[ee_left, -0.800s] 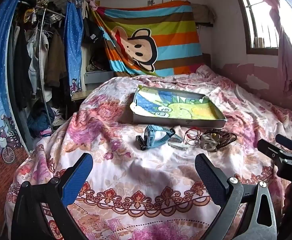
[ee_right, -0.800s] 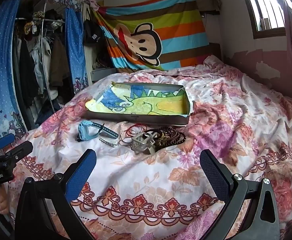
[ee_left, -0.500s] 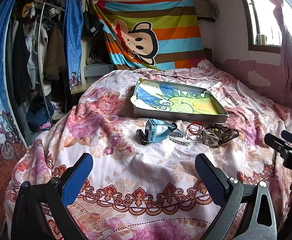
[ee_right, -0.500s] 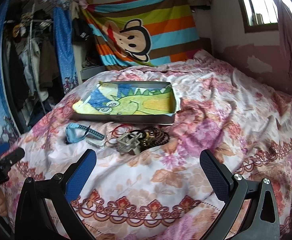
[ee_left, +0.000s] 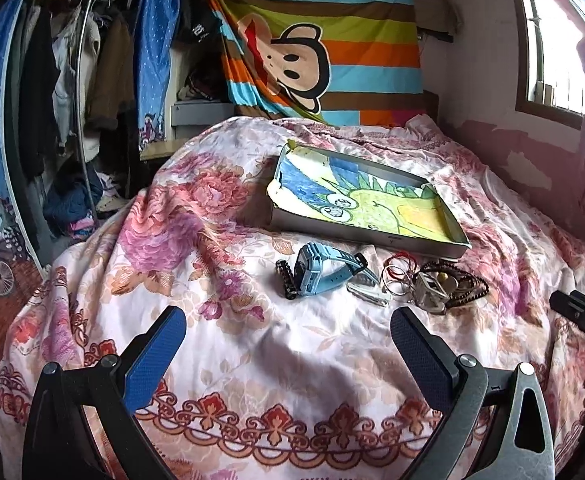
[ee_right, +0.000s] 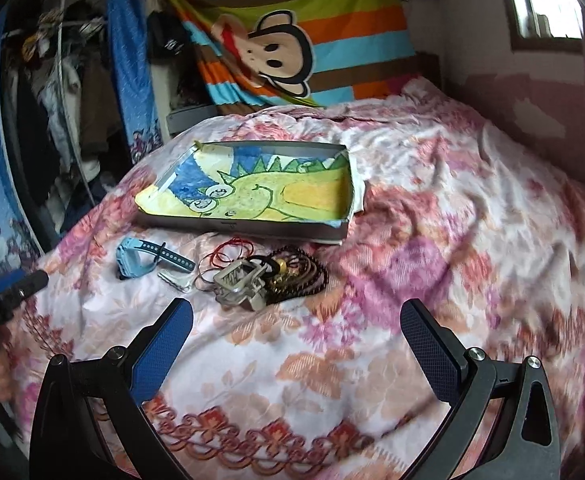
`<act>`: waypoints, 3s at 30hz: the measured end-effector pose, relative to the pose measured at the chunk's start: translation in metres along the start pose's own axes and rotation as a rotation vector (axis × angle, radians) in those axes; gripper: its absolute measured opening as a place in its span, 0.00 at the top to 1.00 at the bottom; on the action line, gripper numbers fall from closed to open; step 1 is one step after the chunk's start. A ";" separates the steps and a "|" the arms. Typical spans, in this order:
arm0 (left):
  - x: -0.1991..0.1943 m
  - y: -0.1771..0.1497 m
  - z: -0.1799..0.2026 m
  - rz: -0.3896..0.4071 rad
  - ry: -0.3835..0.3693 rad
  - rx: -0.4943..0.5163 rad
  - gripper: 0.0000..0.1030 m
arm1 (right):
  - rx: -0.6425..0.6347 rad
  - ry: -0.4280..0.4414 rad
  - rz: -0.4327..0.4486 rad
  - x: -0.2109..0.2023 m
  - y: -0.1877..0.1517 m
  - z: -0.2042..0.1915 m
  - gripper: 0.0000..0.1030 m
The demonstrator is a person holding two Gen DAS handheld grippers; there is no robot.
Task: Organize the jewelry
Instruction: 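Move left tool toward the light-blue watch while right tool approaches the grey buckle clip, then close left tool on the blue watch while right tool closes on the grey buckle clip, then lift and carry the watch with left tool while right tool carries the buckle clip to the tray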
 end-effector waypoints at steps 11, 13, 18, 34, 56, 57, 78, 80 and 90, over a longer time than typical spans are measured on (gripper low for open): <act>0.037 0.016 -0.008 -0.083 0.001 -0.060 0.00 | -0.173 0.036 -0.121 0.051 0.005 -0.022 0.01; 0.038 0.020 -0.005 -0.089 0.001 -0.058 0.00 | -0.184 0.042 -0.157 0.059 0.003 -0.019 0.01; 0.042 0.033 0.009 -0.117 0.004 -0.040 0.00 | -0.127 0.069 -0.205 0.072 0.006 -0.005 0.01; 0.084 0.036 0.019 -0.170 -0.012 0.041 0.00 | -0.133 0.072 -0.165 0.100 0.032 0.005 0.01; 0.110 0.035 0.025 -0.171 -0.067 0.219 0.03 | -0.311 0.295 -0.184 0.111 0.024 -0.045 0.02; 0.112 0.033 0.024 -0.181 -0.065 0.218 0.09 | -0.324 0.312 -0.183 0.111 0.023 -0.050 0.03; 0.135 0.023 0.030 -0.240 -0.085 0.145 0.79 | -0.325 0.230 -0.321 0.141 -0.005 -0.066 0.35; 0.135 0.023 0.030 -0.238 -0.083 0.137 0.79 | -0.304 0.207 -0.321 0.146 -0.005 -0.064 0.35; 0.134 0.023 0.033 -0.229 -0.038 0.145 0.81 | -0.266 0.202 -0.281 0.159 0.000 -0.069 0.50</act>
Point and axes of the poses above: each gripper's, at about its wrist camera, not at the fingertips, and x roughly the way its jaws point, z to its right, y to its top, the point moved 8 cm from there along x, roughly the way its jaws point, and after that the axes turned 6 degrees about -z, right-handed, at the moved point
